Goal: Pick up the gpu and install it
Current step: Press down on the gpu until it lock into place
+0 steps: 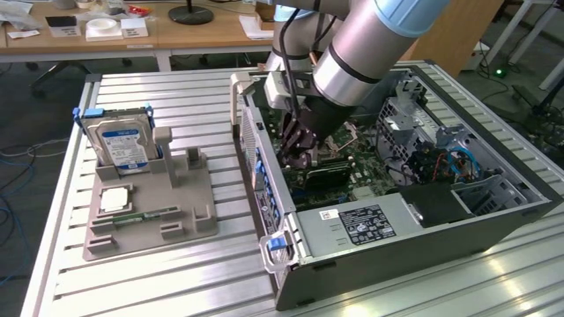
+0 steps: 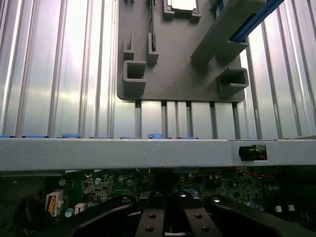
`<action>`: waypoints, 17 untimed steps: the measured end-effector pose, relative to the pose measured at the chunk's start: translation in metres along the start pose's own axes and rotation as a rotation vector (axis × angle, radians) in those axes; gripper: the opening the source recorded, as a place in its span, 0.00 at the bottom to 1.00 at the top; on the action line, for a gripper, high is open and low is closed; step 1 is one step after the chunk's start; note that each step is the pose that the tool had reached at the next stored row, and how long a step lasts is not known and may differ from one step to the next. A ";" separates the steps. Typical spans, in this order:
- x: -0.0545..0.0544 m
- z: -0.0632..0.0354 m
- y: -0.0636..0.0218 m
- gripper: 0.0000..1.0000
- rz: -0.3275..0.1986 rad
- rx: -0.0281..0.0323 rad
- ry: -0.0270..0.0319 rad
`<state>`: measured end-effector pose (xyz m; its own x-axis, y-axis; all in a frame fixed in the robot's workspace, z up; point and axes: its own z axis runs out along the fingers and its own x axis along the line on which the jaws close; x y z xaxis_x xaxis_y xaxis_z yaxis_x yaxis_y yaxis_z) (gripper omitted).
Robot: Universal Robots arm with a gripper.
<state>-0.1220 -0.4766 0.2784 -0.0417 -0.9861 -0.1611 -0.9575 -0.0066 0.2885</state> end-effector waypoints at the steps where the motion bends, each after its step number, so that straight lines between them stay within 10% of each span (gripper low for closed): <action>1: 0.000 0.0002 -0.0008 0.10 0.000 -0.0002 -0.0007; 4: 0.000 -0.0003 -0.0037 0.10 -0.005 0.0022 -0.0109; 6: 0.000 -0.0003 -0.0037 0.10 -0.012 0.0203 -0.0123; 17: -0.001 0.0000 -0.0038 0.10 -0.055 0.2124 -0.0050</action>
<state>-0.1183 -0.4754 0.2775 0.0116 -0.9843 -0.1760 -0.9970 -0.0250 0.0738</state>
